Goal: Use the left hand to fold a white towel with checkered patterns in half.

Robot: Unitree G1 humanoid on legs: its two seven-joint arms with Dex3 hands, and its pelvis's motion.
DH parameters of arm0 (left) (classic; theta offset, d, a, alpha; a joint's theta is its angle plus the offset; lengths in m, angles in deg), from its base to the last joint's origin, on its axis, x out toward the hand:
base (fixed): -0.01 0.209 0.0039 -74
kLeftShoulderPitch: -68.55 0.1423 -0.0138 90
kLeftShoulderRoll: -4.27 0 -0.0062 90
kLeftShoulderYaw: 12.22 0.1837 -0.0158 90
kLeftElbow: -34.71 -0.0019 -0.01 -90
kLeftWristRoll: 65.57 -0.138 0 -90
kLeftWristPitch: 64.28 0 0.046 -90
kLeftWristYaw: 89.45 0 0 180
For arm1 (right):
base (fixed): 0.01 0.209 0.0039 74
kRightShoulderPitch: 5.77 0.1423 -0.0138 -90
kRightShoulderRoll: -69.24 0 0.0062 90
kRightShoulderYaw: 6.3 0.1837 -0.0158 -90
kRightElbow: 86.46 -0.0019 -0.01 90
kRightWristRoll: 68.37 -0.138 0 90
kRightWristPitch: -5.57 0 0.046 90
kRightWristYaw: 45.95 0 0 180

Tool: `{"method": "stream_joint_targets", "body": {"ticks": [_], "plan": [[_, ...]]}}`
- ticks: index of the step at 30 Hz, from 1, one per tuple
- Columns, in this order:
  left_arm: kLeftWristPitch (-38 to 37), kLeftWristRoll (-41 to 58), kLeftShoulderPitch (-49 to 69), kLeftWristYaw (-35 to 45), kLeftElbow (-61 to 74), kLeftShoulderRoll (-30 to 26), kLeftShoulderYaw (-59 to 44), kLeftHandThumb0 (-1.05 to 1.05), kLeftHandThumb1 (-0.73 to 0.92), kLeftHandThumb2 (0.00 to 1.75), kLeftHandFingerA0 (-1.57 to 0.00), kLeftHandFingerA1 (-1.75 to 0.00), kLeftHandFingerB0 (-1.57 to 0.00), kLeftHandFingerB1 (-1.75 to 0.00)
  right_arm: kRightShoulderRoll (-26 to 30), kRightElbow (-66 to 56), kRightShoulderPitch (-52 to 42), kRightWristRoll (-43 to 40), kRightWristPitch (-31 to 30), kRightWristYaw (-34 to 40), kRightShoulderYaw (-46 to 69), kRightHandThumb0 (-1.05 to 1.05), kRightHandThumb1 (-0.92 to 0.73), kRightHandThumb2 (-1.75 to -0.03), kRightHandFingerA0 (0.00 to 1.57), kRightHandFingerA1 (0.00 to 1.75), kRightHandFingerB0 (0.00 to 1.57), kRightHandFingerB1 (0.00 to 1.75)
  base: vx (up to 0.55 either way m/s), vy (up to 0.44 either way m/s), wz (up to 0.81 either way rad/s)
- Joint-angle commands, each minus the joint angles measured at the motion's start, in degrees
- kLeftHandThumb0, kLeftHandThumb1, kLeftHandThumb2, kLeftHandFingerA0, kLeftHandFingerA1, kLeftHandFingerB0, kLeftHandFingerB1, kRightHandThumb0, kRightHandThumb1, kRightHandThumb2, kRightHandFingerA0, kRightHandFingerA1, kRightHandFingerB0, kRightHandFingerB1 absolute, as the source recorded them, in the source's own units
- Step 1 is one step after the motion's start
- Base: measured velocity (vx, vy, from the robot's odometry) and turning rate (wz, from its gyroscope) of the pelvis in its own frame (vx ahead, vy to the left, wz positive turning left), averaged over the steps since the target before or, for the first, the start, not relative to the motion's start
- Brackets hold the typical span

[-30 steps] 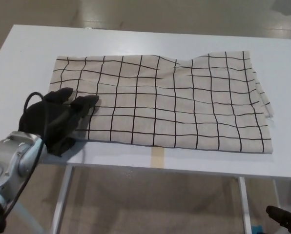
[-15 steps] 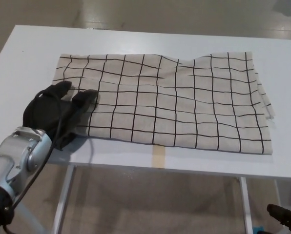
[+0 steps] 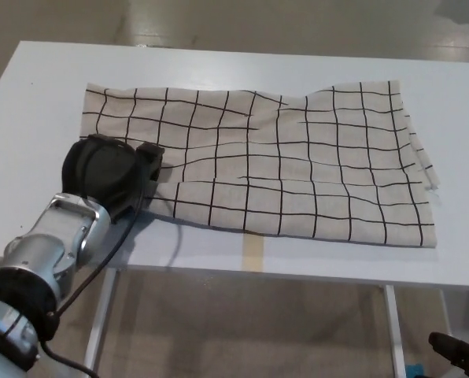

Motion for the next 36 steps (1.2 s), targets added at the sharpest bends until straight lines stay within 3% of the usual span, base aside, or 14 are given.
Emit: {"method": "stream_joint_targets", "body": {"ticks": [1,9,13,17,28,29,31,32,33,34,36], "plan": [[-0.7,0.1,-0.2,-0.7,-2.2,0.6,1.0,-0.13,0.69,0.54,-0.70,-1.75,-0.47,-1.74,0.1,-0.6,-0.3,0.6,0.1,0.3,0.0,-0.32,-0.48,-0.55,0.58,0.52,0.52,0.43,0.00,0.000,0.00],[-4.1,3.3,-1.4,0.9,-3.0,-0.7,-1.1,-0.14,0.67,0.55,-0.71,-1.75,-0.50,-1.75,0.5,0.0,-0.3,1.3,1.4,0.4,-0.2,-0.33,-0.48,-0.55,0.60,0.52,0.55,0.44,0.00,0.000,0.00],[-6.7,3.8,-4.0,-6.1,-3.0,-3.2,-3.2,-0.10,0.65,0.53,-0.70,-1.75,-0.50,-1.75,0.5,0.1,-0.1,1.2,1.5,0.2,-0.2,-0.32,-0.49,-0.55,0.60,0.52,0.57,0.44,0.00,0.000,0.00],[-9.6,4.2,-7.9,-7.2,-3.8,-5.8,-4.5,-0.12,0.62,0.52,-0.70,-1.75,-0.50,-1.75,0.6,0.2,0.2,1.6,1.6,0.5,-0.3,-0.33,-0.49,-0.55,0.62,0.52,0.58,0.45,0.00,0.000,0.00],[-10.0,-3.2,-17.6,-13.6,-4.1,-10.2,1.3,-0.10,0.63,0.56,-0.71,-1.75,-0.51,-1.74,0.1,1.0,0.4,1.2,2.0,0.1,0.0,-0.33,-0.49,-0.56,0.64,0.52,0.63,0.44,0.00,0.000,0.00],[-10.1,-5.2,-18.8,-13.3,-3.8,-10.4,3.4,-0.14,0.62,0.53,-0.71,-1.75,-0.58,-1.67,0.1,0.9,0.2,1.3,2.1,0.2,-0.1,-0.33,-0.48,-0.56,0.64,0.52,0.64,0.44,0.00,0.000,0.00],[-10.1,-5.2,-18.8,-13.3,-3.8,-10.4,3.4,-0.14,0.62,0.53,-0.71,-1.75,-0.58,-1.67,0.1,0.9,0.2,1.3,2.1,0.2,-0.1,-0.33,-0.48,-0.56,0.64,0.52,0.64,0.44,0.00,0.000,0.00],[-10.7,-8.5,-20.4,-14.0,-3.0,-10.6,7.0,-0.20,0.57,0.48,-0.71,-1.75,-0.83,-1.46,0.1,0.7,0.0,1.6,2.2,0.3,-0.2,-0.33,-0.49,-0.56,0.65,0.52,0.65,0.44,0.00,0.000,0.00],[-11.4,-10.7,-21.5,-14.8,-2.2,-10.6,9.6,-0.28,0.53,0.54,-0.76,-1.73,-1.07,-0.73,0.2,0.5,-0.1,1.8,2.2,0.5,-0.3,-0.33,-0.49,-0.56,0.65,0.52,0.65,0.45,0.00,0.000,0.00],[-12.3,-12.3,-22.3,-15.9,-1.9,-10.6,11.5,-0.33,0.49,0.54,-0.81,-1.73,-0.88,-0.49,0.0,0.6,-0.1,1.5,2.1,0.5,-0.2,-0.32,-0.48,-0.55,0.67,0.51,0.68,0.45,0.00,0.000,0.00],[-14.1,-15.0,-24.0,-17.4,-1.3,-10.4,14.7,-0.34,0.47,0.54,-0.83,-1.73,-0.82,-0.47,-0.2,0.9,0.0,1.2,2.2,0.4,-0.1,-0.32,-0.48,-0.55,0.68,0.51,0.70,0.46,0.00,0.000,0.00]]}}
